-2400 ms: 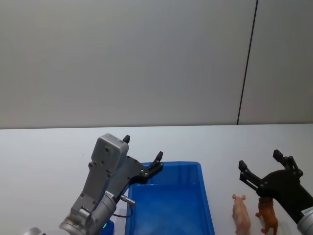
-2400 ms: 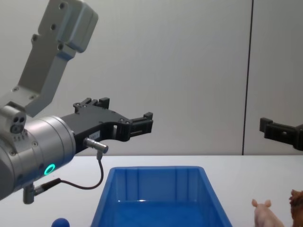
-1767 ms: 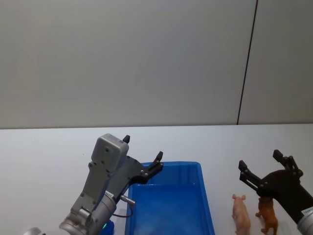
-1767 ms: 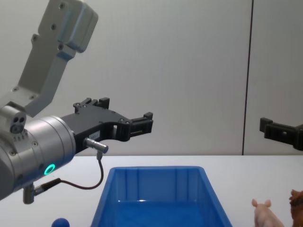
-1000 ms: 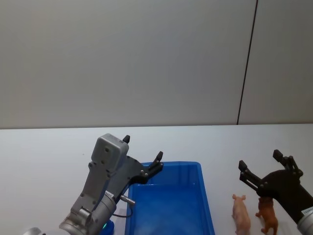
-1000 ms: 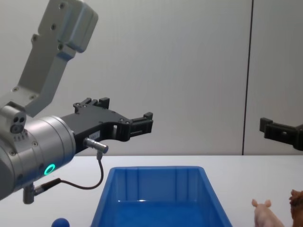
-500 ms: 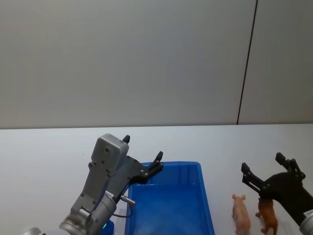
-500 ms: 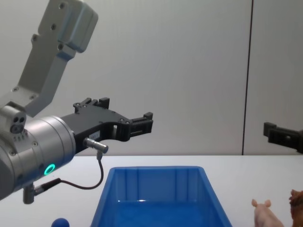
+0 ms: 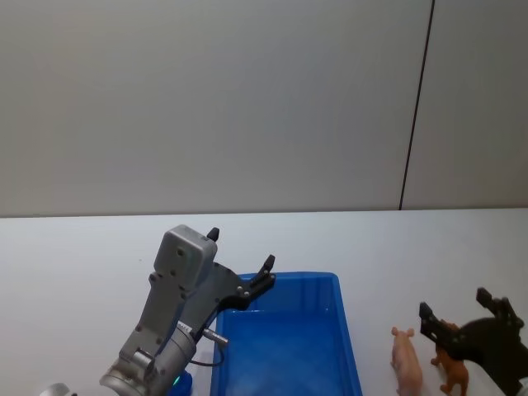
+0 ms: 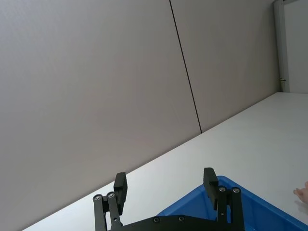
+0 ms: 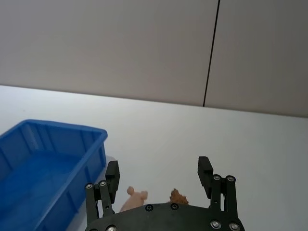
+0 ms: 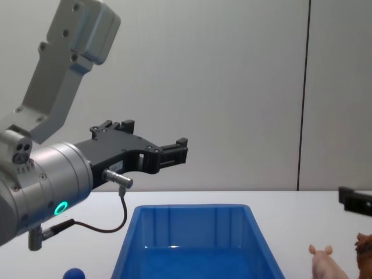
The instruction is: Pick up the two dolls from the table and place them into the box.
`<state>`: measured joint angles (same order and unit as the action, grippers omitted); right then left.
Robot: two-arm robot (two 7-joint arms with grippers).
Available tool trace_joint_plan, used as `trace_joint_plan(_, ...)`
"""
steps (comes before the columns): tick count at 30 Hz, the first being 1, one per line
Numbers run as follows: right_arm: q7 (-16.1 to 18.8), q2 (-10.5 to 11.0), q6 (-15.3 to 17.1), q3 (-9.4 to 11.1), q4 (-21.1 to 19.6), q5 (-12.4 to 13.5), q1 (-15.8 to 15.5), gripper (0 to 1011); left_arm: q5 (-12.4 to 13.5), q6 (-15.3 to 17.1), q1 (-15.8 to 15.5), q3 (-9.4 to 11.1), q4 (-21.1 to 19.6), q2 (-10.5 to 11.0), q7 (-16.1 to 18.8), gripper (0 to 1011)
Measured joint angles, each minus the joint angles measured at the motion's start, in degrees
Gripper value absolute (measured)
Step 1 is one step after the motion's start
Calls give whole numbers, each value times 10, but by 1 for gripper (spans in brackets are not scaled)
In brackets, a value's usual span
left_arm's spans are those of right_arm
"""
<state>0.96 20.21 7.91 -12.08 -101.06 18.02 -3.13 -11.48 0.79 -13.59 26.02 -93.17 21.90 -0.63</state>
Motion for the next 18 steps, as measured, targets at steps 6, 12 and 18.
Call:
trace_joint_plan(6,-15,2,21,1,-1,-1,-10,1001,0,0,0,0,0,0,0,1001)
trace_joint_plan(12,-26,2,36,1,1,-4,-17,1001,0,0,0,0,0,0,0,1001)
trace_joint_plan(18,-33,0,49,1,10,-7,-23,1001,0,0,0,0,0,0,0,1001)
